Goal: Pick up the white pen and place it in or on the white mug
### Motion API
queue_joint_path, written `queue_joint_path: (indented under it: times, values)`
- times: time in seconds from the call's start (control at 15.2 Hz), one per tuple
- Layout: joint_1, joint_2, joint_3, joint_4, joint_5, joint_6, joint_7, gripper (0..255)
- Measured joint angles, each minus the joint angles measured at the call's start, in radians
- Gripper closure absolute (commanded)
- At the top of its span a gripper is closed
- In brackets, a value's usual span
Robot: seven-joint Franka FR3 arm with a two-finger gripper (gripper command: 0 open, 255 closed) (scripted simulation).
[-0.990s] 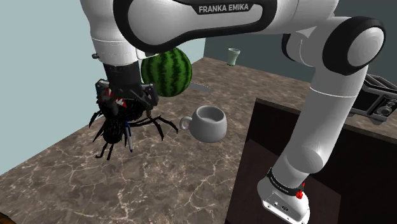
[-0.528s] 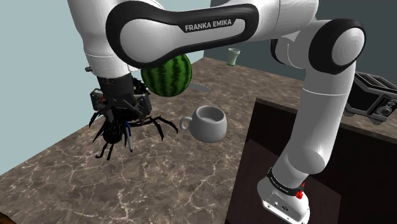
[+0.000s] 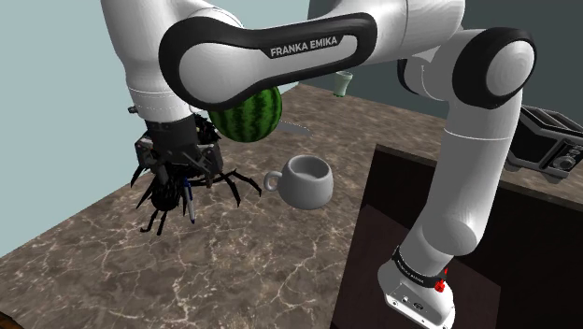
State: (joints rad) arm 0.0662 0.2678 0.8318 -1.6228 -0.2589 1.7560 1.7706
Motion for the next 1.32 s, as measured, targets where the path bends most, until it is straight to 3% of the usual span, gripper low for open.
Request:
queue_joint_path:
  times: [0.07, 0.73, 1.32]
  values:
    - [0.0, 0.0, 0.0, 0.0, 0.0, 0.0, 0.0, 255]
    - [0.0, 0.0, 0.0, 0.0, 0.0, 0.0, 0.0, 255]
    - [0.015, 0.002, 0.005, 0.112, 0.002, -0.109, -0.009, 255]
